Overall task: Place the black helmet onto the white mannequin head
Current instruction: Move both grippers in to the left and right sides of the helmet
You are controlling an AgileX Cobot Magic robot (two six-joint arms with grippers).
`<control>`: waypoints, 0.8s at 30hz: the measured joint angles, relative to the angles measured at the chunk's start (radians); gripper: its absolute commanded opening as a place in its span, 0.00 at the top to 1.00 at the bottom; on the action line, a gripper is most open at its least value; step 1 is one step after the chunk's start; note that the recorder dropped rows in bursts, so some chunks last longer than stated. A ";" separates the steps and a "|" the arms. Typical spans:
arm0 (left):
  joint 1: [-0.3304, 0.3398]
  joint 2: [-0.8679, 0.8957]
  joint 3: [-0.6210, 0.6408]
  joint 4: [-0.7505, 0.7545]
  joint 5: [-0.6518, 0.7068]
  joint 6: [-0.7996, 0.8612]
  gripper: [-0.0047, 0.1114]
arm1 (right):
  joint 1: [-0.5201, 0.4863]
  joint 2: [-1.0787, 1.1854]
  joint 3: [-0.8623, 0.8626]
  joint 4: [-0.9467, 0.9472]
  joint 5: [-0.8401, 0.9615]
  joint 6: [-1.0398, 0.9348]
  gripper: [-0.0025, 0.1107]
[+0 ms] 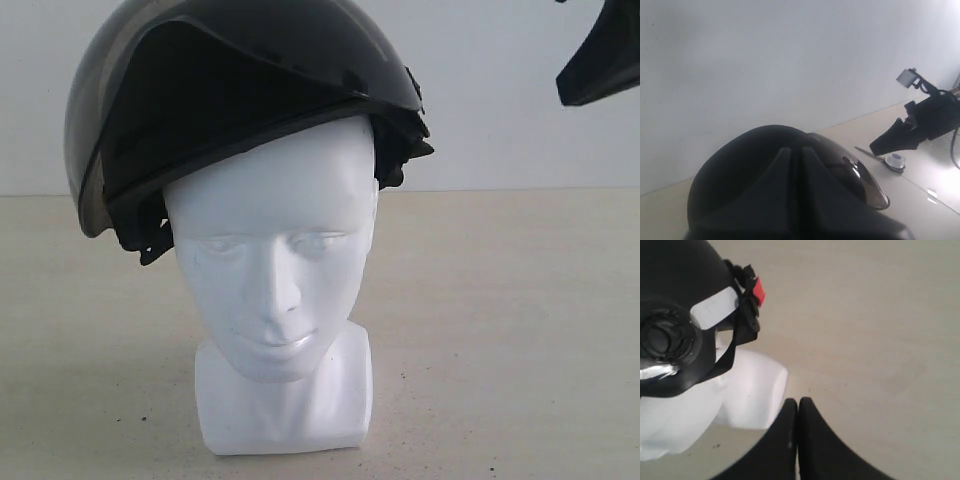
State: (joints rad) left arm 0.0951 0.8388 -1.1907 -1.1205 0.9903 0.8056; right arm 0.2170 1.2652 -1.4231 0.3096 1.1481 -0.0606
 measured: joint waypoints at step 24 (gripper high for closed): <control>0.004 0.744 -0.025 0.307 -0.231 -0.180 0.92 | -0.204 0.581 -0.197 0.602 -0.136 -0.549 0.98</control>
State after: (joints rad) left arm 0.0988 1.5830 -1.2153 -0.8135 0.7595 0.6254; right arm 0.0126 1.8459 -1.6198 0.9120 1.0125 -0.6093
